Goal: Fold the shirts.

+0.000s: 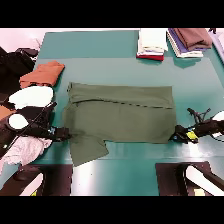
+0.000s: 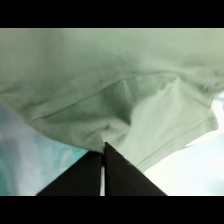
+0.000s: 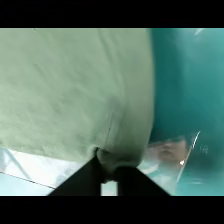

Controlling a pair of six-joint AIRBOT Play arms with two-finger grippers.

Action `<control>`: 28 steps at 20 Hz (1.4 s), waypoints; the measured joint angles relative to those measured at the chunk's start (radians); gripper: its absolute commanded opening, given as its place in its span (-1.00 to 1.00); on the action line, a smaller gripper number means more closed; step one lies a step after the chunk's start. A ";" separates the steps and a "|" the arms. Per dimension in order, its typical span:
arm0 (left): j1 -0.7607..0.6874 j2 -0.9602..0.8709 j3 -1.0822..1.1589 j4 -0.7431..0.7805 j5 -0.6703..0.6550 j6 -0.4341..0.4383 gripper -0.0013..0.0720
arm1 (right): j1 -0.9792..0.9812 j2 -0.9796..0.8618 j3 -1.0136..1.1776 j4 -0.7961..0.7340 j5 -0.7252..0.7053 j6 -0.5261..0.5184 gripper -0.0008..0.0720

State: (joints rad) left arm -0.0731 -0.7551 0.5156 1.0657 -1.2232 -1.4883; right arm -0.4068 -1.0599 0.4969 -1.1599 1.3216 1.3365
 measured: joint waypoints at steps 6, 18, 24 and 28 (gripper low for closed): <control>0.000 0.169 0.021 0.060 -0.169 -0.035 -0.92 | 0.079 0.144 0.091 -0.122 0.094 0.000 -0.93; -0.001 -0.143 0.293 0.097 0.070 -0.005 -0.91 | 0.169 0.014 0.412 -0.190 0.073 0.034 -0.93; -0.001 -0.454 0.515 0.125 0.210 0.002 -0.91 | 0.205 -0.266 0.679 -0.140 0.014 0.064 -0.91; 0.000 -0.537 0.571 0.131 0.281 -0.008 0.36 | 0.206 -0.409 0.839 -0.051 -0.017 0.067 0.26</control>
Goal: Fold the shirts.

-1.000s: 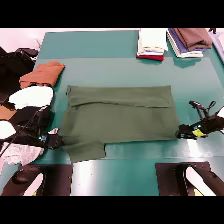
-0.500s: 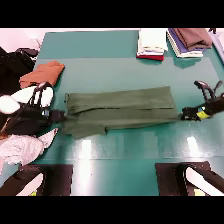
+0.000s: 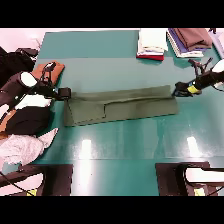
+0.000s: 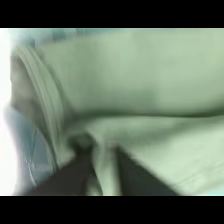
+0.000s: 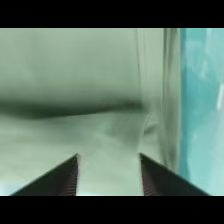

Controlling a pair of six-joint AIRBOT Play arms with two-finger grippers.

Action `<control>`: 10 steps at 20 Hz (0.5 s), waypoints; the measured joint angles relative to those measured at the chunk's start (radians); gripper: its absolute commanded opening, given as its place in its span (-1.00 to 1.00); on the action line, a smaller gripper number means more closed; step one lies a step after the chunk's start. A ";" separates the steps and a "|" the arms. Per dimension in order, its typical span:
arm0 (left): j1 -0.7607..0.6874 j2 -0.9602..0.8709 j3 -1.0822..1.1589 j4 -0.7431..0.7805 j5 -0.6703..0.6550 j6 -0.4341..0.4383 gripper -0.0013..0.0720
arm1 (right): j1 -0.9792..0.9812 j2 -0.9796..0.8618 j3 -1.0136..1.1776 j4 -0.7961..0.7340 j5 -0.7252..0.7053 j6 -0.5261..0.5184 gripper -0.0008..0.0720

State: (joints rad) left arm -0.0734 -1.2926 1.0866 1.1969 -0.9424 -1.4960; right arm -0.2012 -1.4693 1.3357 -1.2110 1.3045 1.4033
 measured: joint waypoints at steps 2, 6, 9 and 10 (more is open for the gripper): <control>0.000 -0.016 0.029 0.000 0.011 -0.010 0.34 | -0.016 -0.047 0.056 0.063 -0.007 -0.021 0.26; 0.000 -0.027 0.081 -0.008 -0.014 -0.018 -0.88 | -0.095 -0.095 0.102 0.131 0.032 -0.089 0.48; -0.002 -0.030 0.096 -0.049 -0.029 -0.019 -0.91 | -0.190 -0.151 0.113 0.162 0.106 -0.121 0.48; -0.008 -0.030 0.098 -0.063 -0.029 -0.019 -0.91 | -0.217 -0.177 0.114 0.173 0.132 -0.129 0.48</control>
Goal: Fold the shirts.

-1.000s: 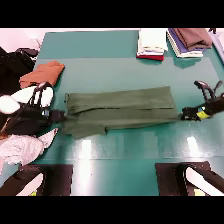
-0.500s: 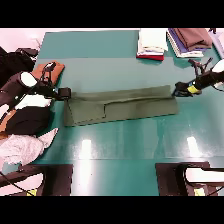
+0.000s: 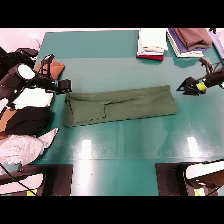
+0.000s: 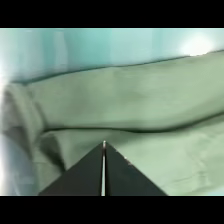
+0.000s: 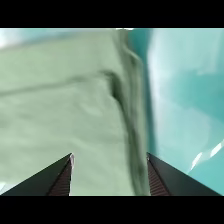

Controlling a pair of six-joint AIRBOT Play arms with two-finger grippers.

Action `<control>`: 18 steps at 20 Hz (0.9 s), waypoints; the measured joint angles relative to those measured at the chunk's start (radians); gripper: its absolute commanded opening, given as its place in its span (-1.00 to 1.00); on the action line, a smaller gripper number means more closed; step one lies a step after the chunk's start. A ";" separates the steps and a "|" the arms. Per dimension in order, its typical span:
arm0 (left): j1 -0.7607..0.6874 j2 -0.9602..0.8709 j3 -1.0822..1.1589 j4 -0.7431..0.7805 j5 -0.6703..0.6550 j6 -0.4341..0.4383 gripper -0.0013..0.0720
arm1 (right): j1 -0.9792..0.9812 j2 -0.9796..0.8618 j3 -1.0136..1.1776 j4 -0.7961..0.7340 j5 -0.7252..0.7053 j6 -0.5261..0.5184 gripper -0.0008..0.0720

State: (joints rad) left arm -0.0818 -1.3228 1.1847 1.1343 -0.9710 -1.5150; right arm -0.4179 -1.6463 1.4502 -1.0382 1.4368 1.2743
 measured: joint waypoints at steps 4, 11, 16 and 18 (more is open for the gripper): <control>-0.076 -0.011 0.003 -0.034 0.008 -0.005 -0.91 | -0.050 -0.117 0.004 0.081 0.063 -0.025 0.47; -0.270 -0.100 0.018 -0.066 0.127 -0.083 -0.91 | 0.050 -0.211 0.005 0.145 0.043 -0.058 -0.61; -0.381 -0.252 0.144 -0.098 0.171 -0.103 -0.91 | 0.090 -0.125 0.005 0.150 0.034 -0.084 -0.93; -0.424 -0.329 0.220 -0.107 0.176 -0.105 -0.91 | 0.094 -0.048 0.006 0.182 0.034 -0.086 -0.93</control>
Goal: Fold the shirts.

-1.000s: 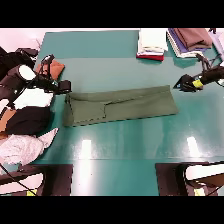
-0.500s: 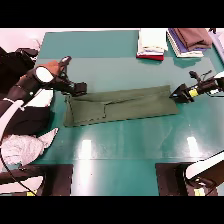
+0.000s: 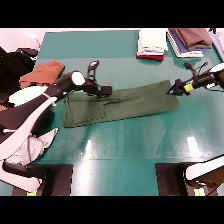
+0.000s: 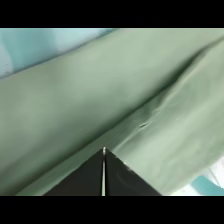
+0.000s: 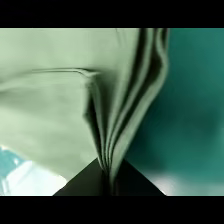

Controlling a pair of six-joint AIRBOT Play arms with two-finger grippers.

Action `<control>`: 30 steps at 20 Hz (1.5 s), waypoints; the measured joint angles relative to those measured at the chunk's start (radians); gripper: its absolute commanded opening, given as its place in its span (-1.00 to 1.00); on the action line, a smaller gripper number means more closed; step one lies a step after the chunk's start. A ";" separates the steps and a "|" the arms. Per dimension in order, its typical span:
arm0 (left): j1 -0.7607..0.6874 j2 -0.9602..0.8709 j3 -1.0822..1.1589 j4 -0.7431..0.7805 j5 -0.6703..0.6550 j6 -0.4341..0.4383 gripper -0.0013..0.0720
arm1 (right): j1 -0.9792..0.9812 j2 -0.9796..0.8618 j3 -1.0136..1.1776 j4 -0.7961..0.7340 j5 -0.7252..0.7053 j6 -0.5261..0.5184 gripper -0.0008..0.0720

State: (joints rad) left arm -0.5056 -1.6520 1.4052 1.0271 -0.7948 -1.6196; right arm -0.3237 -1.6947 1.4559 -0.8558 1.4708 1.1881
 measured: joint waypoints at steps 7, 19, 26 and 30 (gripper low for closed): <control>-0.100 -0.227 0.203 -0.016 -0.002 -0.023 -0.91 | 0.074 0.239 0.020 0.192 0.001 0.000 -0.93; 0.018 -0.188 0.408 0.076 -0.146 -0.055 -0.91 | 0.435 0.303 0.163 0.233 -0.077 0.071 -0.93; 0.290 0.129 0.490 0.247 -0.258 -0.052 -0.91 | 0.800 0.197 0.170 0.239 -0.378 0.081 -0.24; 0.362 0.246 0.498 0.319 -0.308 -0.047 -0.91 | 0.959 0.104 0.184 0.227 -0.516 0.048 -0.25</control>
State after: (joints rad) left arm -0.1440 -1.4055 1.9030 1.3457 -1.1030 -1.6669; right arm 0.6350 -1.5906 1.6402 -0.6289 0.9550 1.2358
